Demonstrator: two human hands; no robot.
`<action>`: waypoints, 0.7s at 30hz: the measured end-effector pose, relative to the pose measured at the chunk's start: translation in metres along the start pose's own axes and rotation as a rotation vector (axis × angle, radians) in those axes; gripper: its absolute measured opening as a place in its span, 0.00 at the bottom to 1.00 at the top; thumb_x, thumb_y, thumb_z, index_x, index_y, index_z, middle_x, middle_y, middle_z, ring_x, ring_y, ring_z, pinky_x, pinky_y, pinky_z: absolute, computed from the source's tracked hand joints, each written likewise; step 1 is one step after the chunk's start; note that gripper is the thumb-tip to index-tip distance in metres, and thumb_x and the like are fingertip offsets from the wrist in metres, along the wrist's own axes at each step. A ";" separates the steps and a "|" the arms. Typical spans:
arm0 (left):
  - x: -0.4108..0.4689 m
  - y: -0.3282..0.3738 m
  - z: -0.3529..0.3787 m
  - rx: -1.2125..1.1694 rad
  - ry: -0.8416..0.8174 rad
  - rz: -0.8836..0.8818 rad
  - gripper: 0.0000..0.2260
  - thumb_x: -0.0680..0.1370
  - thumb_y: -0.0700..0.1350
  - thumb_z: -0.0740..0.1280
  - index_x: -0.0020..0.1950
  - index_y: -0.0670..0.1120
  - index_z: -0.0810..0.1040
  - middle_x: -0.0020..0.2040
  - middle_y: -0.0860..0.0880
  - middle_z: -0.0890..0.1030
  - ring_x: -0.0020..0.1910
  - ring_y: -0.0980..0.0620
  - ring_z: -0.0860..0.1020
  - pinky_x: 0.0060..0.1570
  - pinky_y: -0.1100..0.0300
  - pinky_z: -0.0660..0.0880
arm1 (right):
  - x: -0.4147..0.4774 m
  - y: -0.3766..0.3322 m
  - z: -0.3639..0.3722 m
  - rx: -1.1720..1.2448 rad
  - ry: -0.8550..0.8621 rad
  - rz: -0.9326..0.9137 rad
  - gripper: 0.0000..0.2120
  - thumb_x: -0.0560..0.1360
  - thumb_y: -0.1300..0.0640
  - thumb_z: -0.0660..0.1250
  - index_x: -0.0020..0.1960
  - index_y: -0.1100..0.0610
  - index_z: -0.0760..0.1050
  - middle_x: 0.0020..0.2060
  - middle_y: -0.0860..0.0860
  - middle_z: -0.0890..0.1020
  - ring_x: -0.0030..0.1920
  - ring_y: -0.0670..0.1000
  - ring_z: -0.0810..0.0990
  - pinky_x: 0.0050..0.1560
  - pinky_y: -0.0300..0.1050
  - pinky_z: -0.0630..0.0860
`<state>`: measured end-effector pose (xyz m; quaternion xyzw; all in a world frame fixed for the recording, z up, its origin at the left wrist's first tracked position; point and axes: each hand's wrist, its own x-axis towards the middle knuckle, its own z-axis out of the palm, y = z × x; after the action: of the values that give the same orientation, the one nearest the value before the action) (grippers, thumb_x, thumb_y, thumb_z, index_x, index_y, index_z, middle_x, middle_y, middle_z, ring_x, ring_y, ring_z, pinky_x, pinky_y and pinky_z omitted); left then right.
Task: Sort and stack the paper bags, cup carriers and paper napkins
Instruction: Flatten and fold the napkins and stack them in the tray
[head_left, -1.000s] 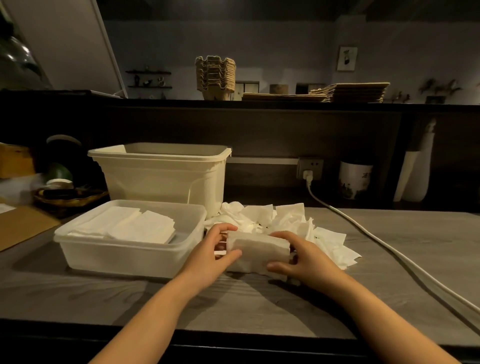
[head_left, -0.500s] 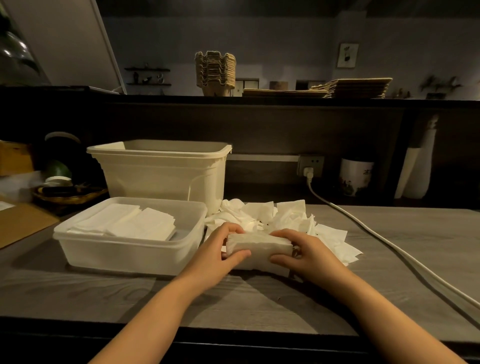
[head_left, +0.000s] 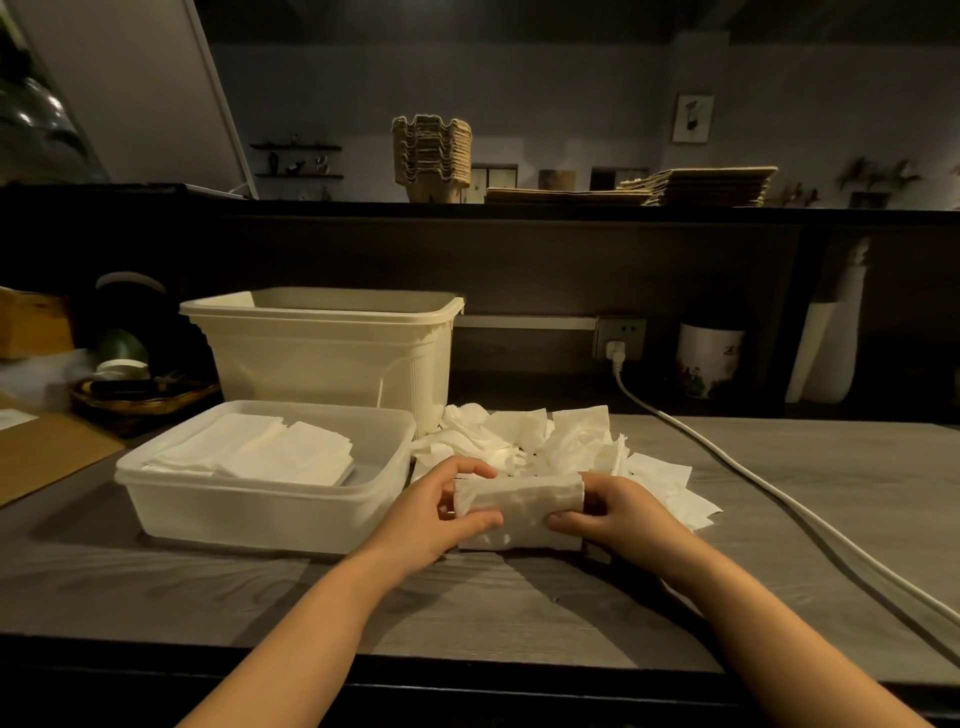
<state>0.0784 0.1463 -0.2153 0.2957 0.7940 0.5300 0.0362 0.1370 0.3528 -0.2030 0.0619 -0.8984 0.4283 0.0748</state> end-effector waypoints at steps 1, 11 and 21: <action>0.000 0.000 0.000 0.005 -0.004 0.002 0.15 0.73 0.45 0.72 0.53 0.61 0.74 0.54 0.55 0.77 0.51 0.54 0.78 0.49 0.63 0.78 | 0.000 -0.001 0.000 0.010 -0.003 -0.001 0.08 0.73 0.56 0.69 0.47 0.43 0.75 0.46 0.39 0.79 0.50 0.40 0.78 0.52 0.34 0.74; 0.000 0.004 0.000 -0.129 0.083 -0.039 0.06 0.77 0.47 0.65 0.50 0.59 0.76 0.51 0.58 0.80 0.54 0.59 0.77 0.55 0.62 0.74 | -0.003 -0.003 -0.006 0.463 0.062 0.163 0.05 0.72 0.57 0.69 0.45 0.59 0.78 0.41 0.52 0.83 0.40 0.48 0.83 0.39 0.39 0.78; -0.005 0.014 -0.001 -0.199 0.150 -0.092 0.04 0.78 0.47 0.64 0.50 0.56 0.77 0.50 0.53 0.82 0.52 0.54 0.80 0.51 0.54 0.79 | -0.009 -0.010 -0.010 0.523 0.007 0.172 0.06 0.71 0.61 0.68 0.47 0.61 0.77 0.36 0.51 0.83 0.36 0.48 0.80 0.37 0.39 0.76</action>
<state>0.0881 0.1468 -0.2039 0.2137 0.7506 0.6245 0.0303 0.1484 0.3550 -0.1910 0.0010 -0.7591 0.6506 0.0226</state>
